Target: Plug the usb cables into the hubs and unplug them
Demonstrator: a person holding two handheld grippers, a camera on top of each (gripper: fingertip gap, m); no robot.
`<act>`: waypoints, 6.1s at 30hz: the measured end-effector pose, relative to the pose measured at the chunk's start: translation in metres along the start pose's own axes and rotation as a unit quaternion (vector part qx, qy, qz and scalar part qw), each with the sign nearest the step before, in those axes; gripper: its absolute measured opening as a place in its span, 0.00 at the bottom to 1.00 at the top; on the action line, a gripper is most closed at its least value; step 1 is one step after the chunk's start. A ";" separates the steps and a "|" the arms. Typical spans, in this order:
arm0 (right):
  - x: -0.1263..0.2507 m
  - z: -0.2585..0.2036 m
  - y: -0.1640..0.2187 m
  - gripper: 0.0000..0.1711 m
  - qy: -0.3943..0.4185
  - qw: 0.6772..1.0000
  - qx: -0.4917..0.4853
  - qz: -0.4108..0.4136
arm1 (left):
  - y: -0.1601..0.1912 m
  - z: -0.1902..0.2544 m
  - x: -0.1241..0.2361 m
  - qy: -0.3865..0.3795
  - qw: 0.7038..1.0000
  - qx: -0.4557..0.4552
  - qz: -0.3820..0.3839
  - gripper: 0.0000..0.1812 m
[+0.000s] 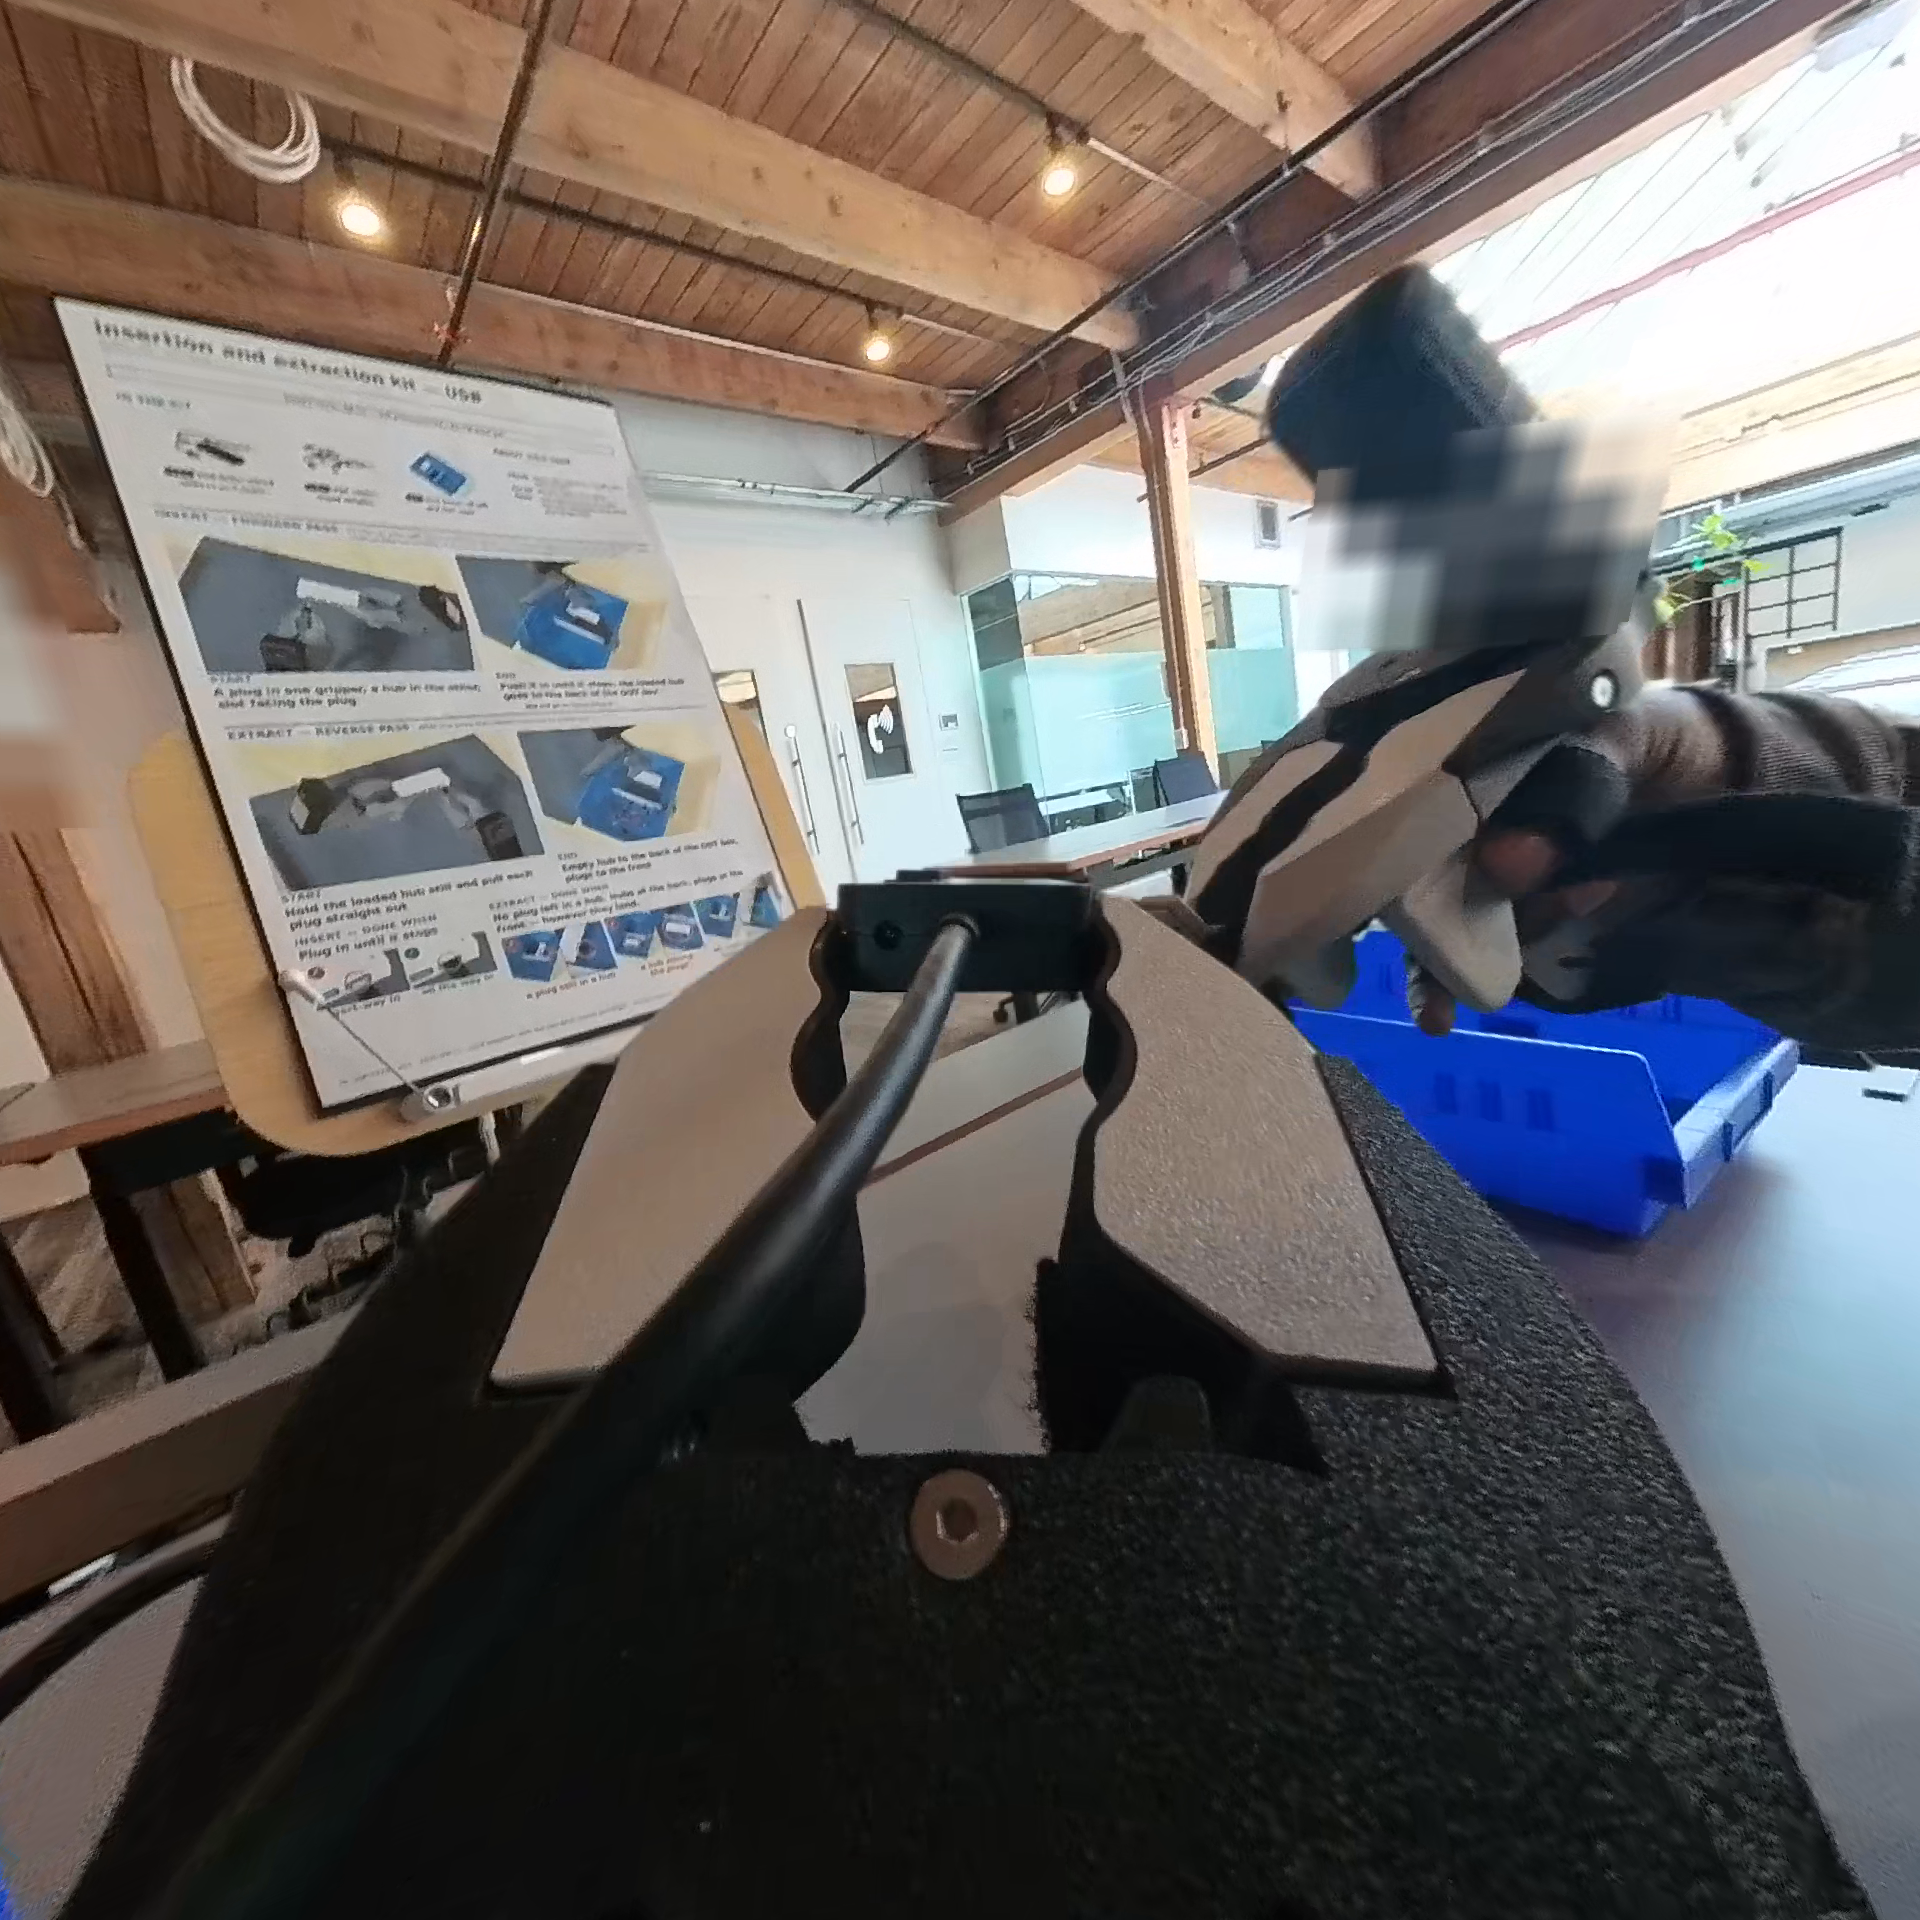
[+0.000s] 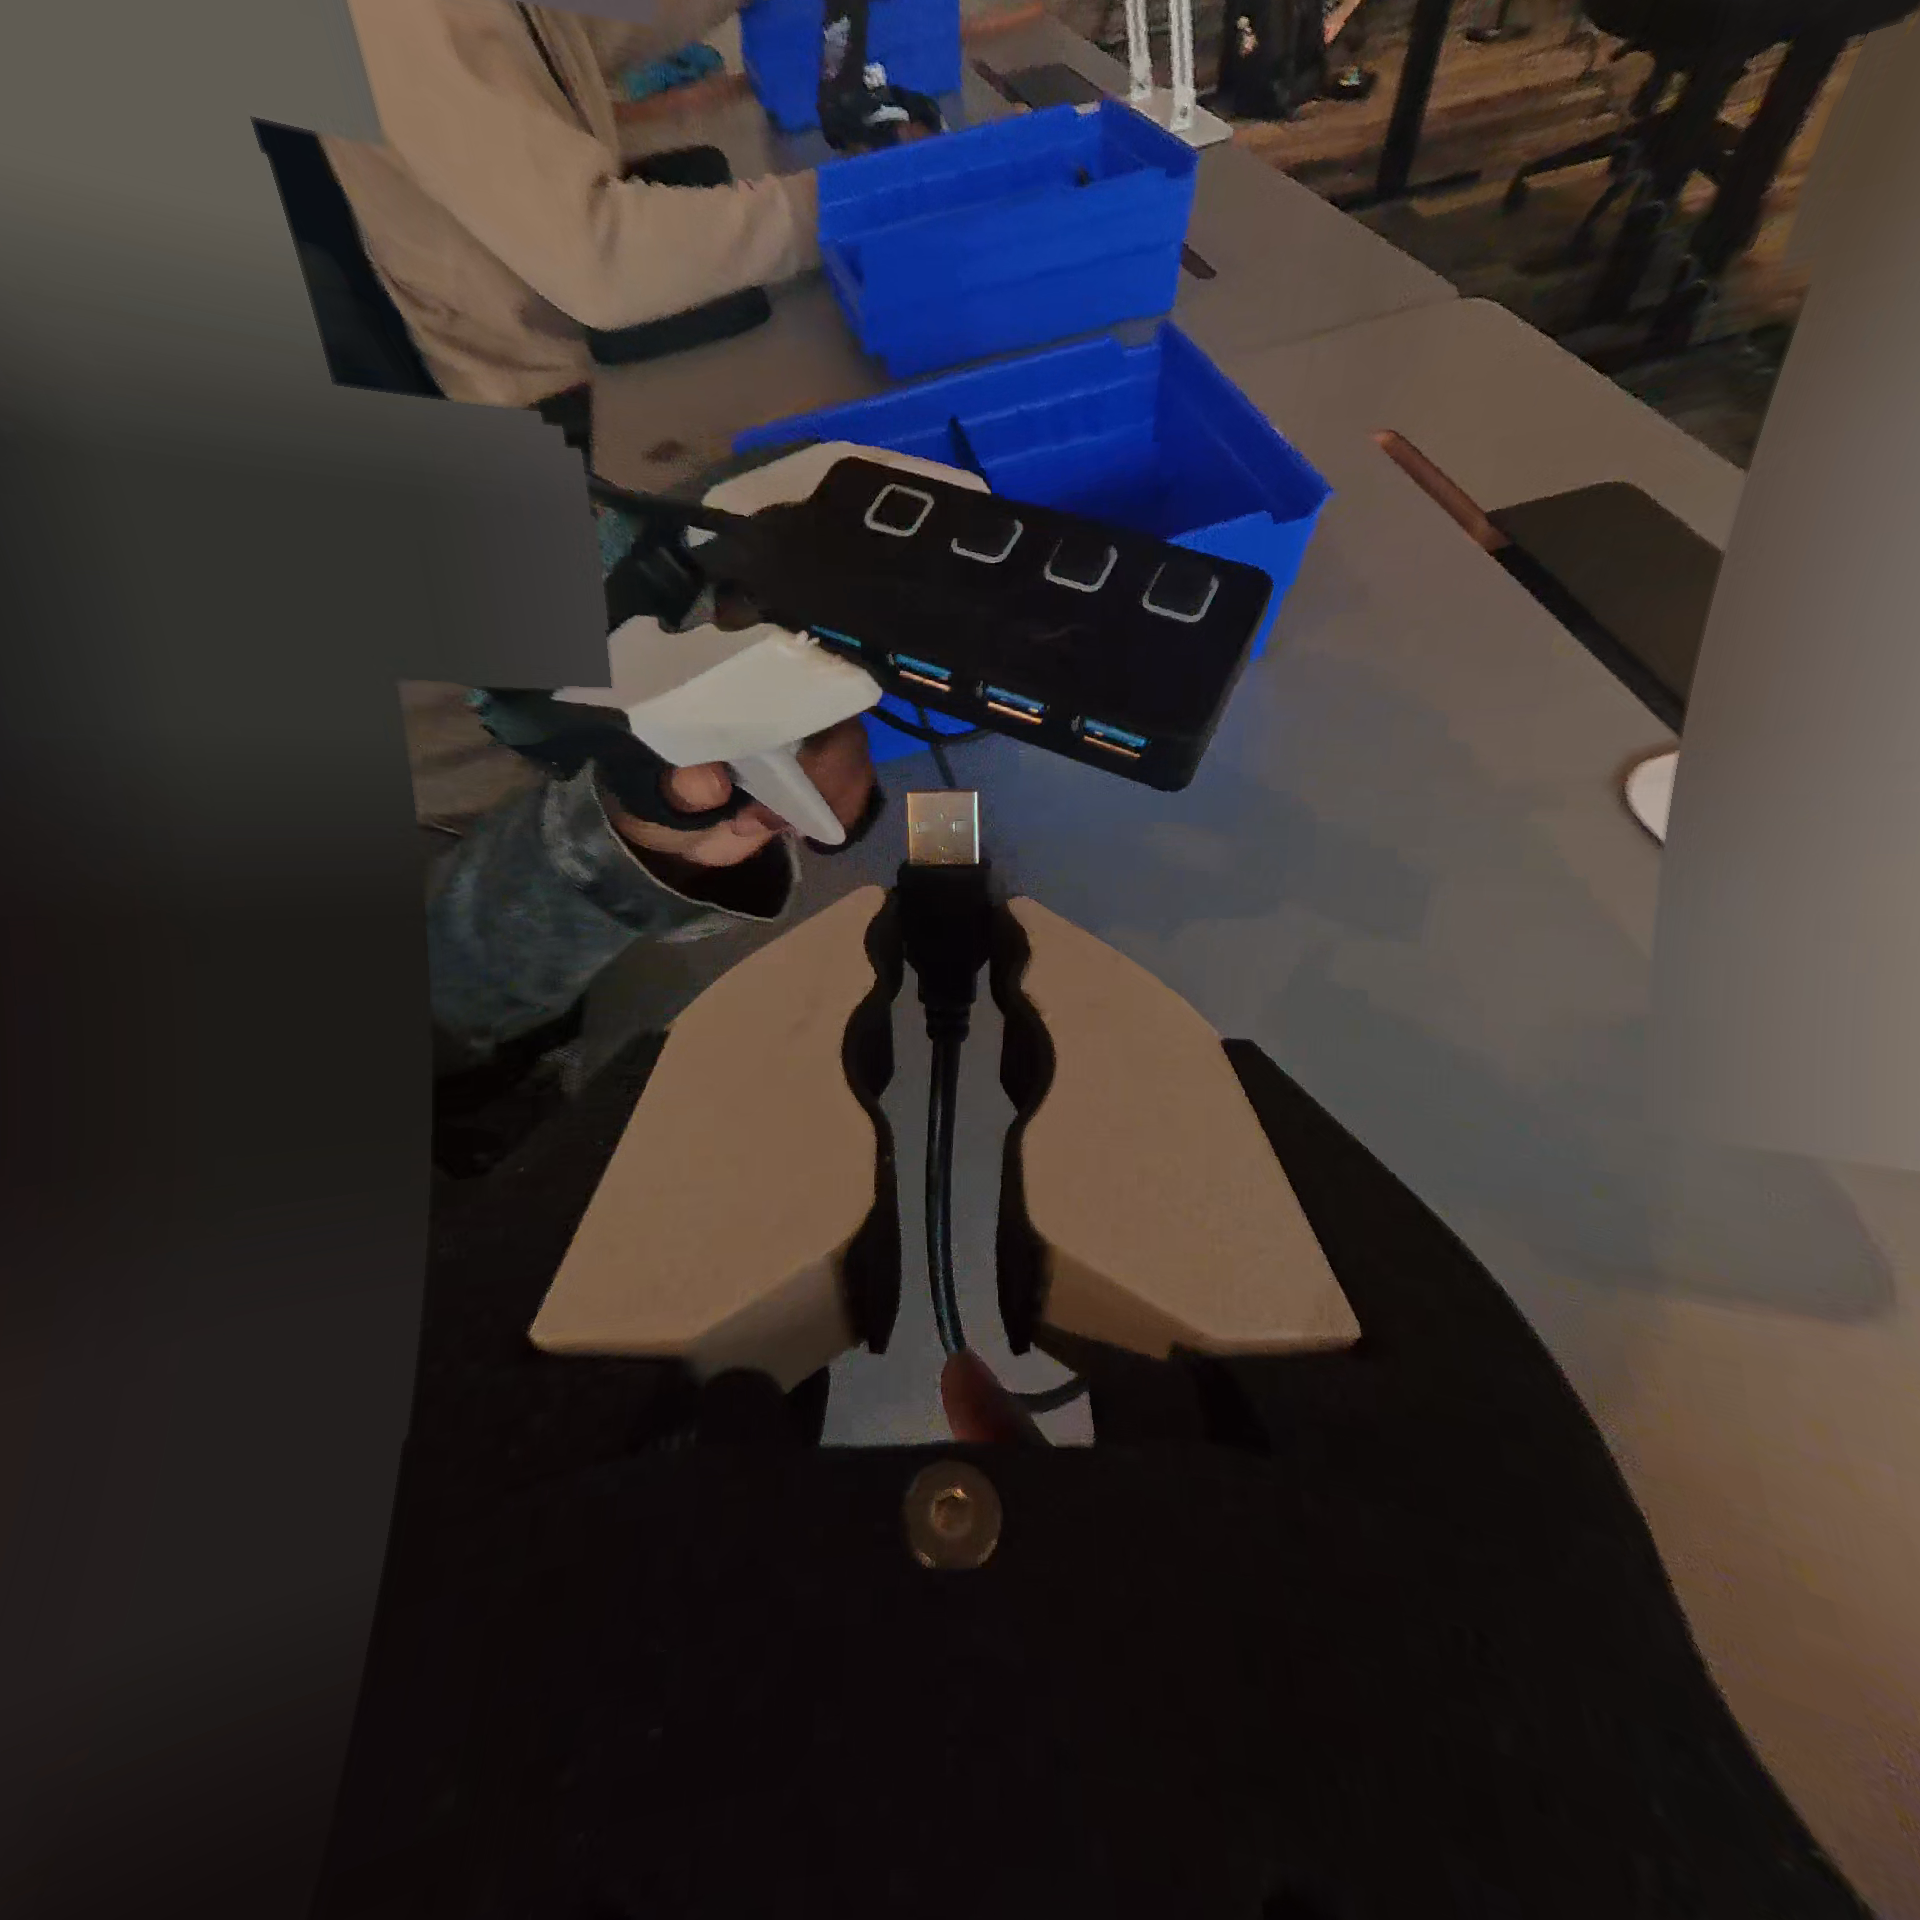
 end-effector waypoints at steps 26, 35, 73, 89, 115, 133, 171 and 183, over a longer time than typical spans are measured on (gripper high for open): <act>-0.054 0.000 0.118 0.09 0.061 0.924 0.298 -0.229 | 0.015 -0.027 0.004 -0.054 0.997 0.032 -0.042 0.24; -0.048 0.009 0.091 0.09 0.072 0.949 0.262 -0.159 | 0.005 -0.041 0.014 -0.072 0.996 0.033 -0.032 0.24; -0.031 0.096 0.128 0.09 0.145 0.982 -0.084 0.090 | 0.119 -0.030 -0.006 -0.037 0.979 0.111 -0.170 0.24; -0.022 0.096 0.121 0.09 0.152 0.979 -0.081 0.111 | 0.118 -0.034 -0.004 -0.038 0.979 0.119 -0.160 0.24; -0.002 0.093 0.105 0.09 0.145 0.971 -0.061 0.178 | 0.111 -0.038 -0.003 -0.026 0.975 0.153 -0.160 0.24; 0.003 0.097 0.108 0.09 0.139 0.971 -0.074 0.181 | -0.113 -0.161 0.024 0.056 0.931 0.017 -0.359 0.24; 0.003 0.105 0.116 0.09 0.149 0.972 -0.080 0.164 | 0.106 -0.268 0.144 -0.035 0.690 0.276 -0.669 0.49; -0.023 0.080 0.089 0.09 0.096 0.986 -0.048 0.131 | -0.037 -0.263 0.173 -0.192 0.826 0.049 -0.528 0.24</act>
Point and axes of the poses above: each gripper's, where its closed fingertips meet, x back along the fingers, y out of its underside, z = x × y across the jaws, the point moved 4 cm from there along x, back along the fingers
